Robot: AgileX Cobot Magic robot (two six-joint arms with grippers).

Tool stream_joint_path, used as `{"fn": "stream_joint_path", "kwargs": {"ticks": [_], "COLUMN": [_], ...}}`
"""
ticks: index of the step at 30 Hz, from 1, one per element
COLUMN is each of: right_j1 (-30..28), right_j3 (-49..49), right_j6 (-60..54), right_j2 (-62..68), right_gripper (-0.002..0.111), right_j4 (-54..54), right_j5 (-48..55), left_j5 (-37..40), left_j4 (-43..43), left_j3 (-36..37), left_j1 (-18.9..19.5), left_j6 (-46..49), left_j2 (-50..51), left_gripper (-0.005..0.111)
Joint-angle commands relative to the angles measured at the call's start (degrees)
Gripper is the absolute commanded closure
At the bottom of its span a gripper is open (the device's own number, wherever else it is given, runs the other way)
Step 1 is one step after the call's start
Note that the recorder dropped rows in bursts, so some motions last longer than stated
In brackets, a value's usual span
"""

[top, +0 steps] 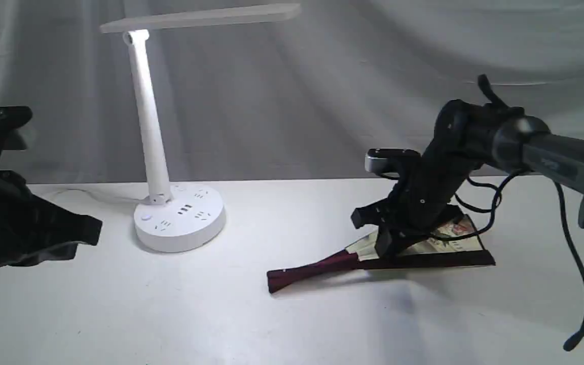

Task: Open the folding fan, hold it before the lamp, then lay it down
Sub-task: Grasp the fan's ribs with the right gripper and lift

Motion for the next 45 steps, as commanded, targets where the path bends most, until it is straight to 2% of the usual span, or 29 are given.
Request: {"fn": "stream_joint_path", "kwargs": {"ticks": [1, 12, 18, 24, 28, 32, 37, 41, 45], "right_j1": [2.44, 6.08, 6.59, 6.59, 6.59, 6.59, 6.59, 6.59, 6.59], "right_j3": [0.93, 3.98, 4.64, 4.64, 4.64, 4.64, 4.64, 4.67, 4.67], "right_j6": [-2.54, -9.5, -9.65, -1.71, 3.12, 6.55, 12.65, 22.19, 29.72], "right_j2": [-0.09, -3.55, -5.09, -5.93, -7.4, -10.17, -12.2, -11.99, -10.37], "right_gripper": [0.094, 0.095, 0.098, 0.099, 0.099, 0.097, 0.084, 0.074, 0.07], "right_j4": [-2.89, -9.13, -18.07, -30.28, -29.03, -22.24, -14.07, -14.07, -15.11], "right_j5": [5.05, 8.63, 8.36, 5.29, 5.15, 5.02, 6.27, 5.67, 4.04], "left_j5": [0.03, 1.68, 1.96, 2.54, 2.54, 2.54, 2.54, 3.28, 4.67], "left_j4": [-0.09, -0.09, -0.09, -0.09, -0.09, -0.09, -0.09, -0.09, -0.09], "left_j3": [-0.47, -0.47, -0.47, -0.47, -0.47, -0.47, -0.47, -0.47, -0.47], "left_j1": [-0.25, -0.25, -0.25, -0.25, -0.25, -0.25, -0.25, -0.25, -0.25], "left_j6": [0.77, 2.01, 2.29, 3.31, 3.31, 3.45, 3.58, 3.57, 3.57], "left_j2": [0.0, 0.0, 0.0, 0.0, 0.0, 0.0, 0.0, 0.0, 0.0], "left_gripper": [0.107, 0.107, 0.107, 0.107, 0.107, 0.107, 0.107, 0.107, 0.107]}}
